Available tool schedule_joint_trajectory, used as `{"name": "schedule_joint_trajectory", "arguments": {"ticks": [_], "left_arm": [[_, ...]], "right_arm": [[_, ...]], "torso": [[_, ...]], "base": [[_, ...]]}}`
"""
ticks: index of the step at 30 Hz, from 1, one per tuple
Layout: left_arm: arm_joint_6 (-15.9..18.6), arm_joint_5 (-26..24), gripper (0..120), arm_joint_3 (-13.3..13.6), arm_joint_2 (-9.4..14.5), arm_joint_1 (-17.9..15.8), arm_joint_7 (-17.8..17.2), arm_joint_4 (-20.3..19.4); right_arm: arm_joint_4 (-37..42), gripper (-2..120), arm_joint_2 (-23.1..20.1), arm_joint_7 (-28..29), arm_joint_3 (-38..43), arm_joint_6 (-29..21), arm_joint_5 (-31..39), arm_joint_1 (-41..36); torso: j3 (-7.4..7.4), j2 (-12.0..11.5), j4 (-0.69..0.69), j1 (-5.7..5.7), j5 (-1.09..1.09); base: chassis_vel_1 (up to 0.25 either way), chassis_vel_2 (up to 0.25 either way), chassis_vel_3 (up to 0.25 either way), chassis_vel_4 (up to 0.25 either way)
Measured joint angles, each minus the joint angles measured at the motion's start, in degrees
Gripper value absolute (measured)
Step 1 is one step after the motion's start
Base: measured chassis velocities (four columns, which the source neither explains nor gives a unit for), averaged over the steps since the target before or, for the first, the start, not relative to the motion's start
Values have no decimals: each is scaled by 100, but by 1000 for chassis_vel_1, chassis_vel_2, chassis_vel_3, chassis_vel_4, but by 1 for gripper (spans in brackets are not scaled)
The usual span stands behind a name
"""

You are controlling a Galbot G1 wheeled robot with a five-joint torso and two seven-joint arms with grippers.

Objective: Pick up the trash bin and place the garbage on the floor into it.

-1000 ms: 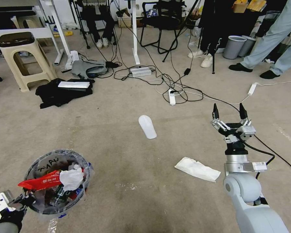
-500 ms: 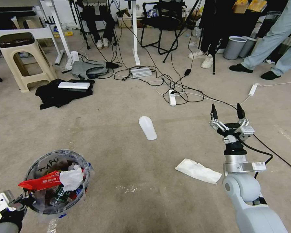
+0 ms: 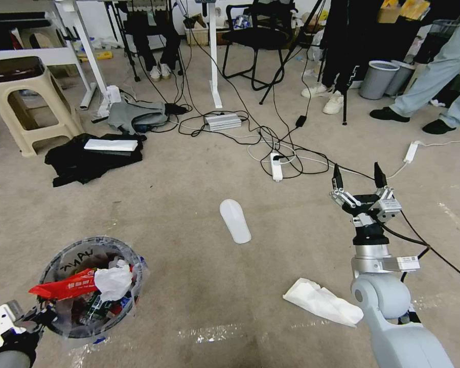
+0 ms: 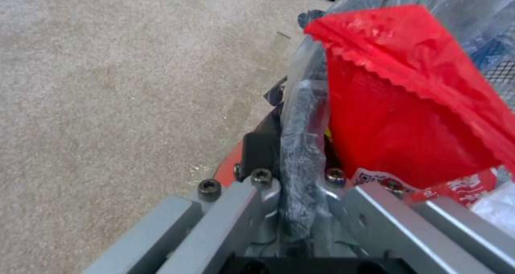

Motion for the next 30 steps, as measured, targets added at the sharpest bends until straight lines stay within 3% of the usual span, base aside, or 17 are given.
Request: {"name": "schedule_joint_trajectory", "arguments": {"ticks": [4, 8, 10, 11, 13, 14, 15, 16, 18, 19, 21, 26, 30], "left_arm": [[-12, 10, 0, 6, -1, 4, 0, 0], [-12, 10, 0, 13, 13, -2, 1, -2], [-13, 14, 0, 23, 23, -8, 2, 6], [-13, 14, 0, 23, 23, -8, 2, 6], [-23, 29, 0, 35, 18, -11, 2, 41], [-23, 29, 0, 35, 18, -11, 2, 41], [-31, 36, 0, 48, 13, -17, 3, 55], [-31, 36, 0, 48, 13, -17, 3, 55], [-38, 43, 0, 57, 7, -44, 5, 87], [-38, 43, 0, 57, 7, -44, 5, 87], [-41, 45, 0, 61, 5, -71, 6, 127], [-57, 61, 0, 68, 2, -111, 8, 206], [-59, 52, 0, 61, 21, -116, 9, 222]], "right_arm": [[-2, 100, -37, 69, -54, -75, 35, -26], [76, 100, -166, 250, -154, -539, 290, -90], [267, 100, -524, 757, -395, -1466, 676, -198], [267, 100, -524, 757, -395, -1466, 676, -198], [426, 100, -885, 1228, -697, -2342, 1081, -322], [426, 100, -885, 1228, -697, -2342, 1081, -322], [561, 100, -1032, 1563, -890, -3001, 1355, -380], [561, 100, -1032, 1563, -890, -3001, 1355, -380], [735, 100, -1204, 2143, -1283, -3890, 2014, -400], [735, 100, -1204, 2143, -1283, -3890, 2014, -400], [950, 100, -1357, 2663, -1628, -5041, 2981, -338], [1092, 100, -1504, 2773, -1869, -5772, 3605, -214], [1023, 100, -1531, 2444, -1966, -5543, 3451, -133]], "torso": [[-1, 0, 0, 0, 0], [-1, 0, -2, 0, 0], [-1, 0, 0, 0, -1], [-1, 0, 0, 0, -1], [-1, 0, 0, 0, 0], [-1, 0, 0, 0, 0], [-1, 1, -1, 0, -2], [-1, 1, -1, 0, -2], [-1, 1, 0, 0, 1], [-1, 1, 0, 0, 1], [0, 1, 0, 0, 0], [0, 1, 0, 0, -2], [0, 1, 0, 0, -1]], "base": [[0, 0, 0, 0], [0, 0, 0, 0], [0, 0, 0, 0], [0, 0, 0, 0], [0, 0, 0, 0], [0, 0, 0, 0], [0, 0, 0, 0], [0, 0, 0, 0], [0, 0, 0, 0], [0, 0, 0, 0], [0, 0, 0, 0], [0, 0, 0, 0], [0, 0, 0, 0]]}}
